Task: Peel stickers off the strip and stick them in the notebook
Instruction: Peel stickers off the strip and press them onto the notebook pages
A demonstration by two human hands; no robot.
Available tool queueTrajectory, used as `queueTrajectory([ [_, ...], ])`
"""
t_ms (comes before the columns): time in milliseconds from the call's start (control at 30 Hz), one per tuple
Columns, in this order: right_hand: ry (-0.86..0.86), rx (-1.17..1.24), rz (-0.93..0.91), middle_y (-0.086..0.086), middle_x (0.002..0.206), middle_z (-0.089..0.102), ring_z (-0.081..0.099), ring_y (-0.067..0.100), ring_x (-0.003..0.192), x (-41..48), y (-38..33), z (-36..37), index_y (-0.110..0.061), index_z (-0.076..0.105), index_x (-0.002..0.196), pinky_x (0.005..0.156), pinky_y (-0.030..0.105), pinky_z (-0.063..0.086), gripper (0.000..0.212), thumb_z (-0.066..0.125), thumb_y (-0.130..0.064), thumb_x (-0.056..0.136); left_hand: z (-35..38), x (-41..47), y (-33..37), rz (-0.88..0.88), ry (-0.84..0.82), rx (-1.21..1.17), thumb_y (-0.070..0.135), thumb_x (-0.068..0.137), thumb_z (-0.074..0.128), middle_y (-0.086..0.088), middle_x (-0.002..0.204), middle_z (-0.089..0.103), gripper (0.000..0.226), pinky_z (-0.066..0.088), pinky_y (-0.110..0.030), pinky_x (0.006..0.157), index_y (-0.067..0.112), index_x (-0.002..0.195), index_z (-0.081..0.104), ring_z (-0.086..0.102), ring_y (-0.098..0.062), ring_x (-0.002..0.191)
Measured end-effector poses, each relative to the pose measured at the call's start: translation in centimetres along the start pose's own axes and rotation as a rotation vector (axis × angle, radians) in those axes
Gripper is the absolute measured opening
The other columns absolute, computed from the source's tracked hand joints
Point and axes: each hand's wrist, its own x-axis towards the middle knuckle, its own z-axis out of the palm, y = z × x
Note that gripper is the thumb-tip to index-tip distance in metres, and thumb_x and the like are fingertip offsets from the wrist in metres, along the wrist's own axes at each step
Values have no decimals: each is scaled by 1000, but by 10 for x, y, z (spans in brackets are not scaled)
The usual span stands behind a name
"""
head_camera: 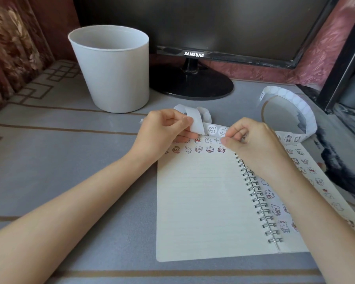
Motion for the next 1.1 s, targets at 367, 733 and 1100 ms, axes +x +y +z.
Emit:
queueTrajectory([
  [367,-1,4,7,-10,67,56,51,4,61,0,0,-1,-24,60,79,61,29,39,18,76,-30,76,0,0,0,10,-9,-5,11,93,58,-17,84,73,20,58,-22,69,-8,92,62,73,-17,75],
  [733,32,227,-141,-10,74,65,56,6,60,3,-18,-5,-23,65,82,60,22,46,9,74,-24,80,-2,-2,5,101,22,6,15,94,57,-15,79,69,20,56,-29,60,-4,89,61,70,-16,69],
  [1100,91,184,-343,-10,79,67,62,6,70,17,-36,6,-22,63,87,68,28,51,15,75,-20,78,-6,1,8,198,84,-102,13,94,57,-10,81,70,12,58,-30,65,4,87,62,71,-19,71],
])
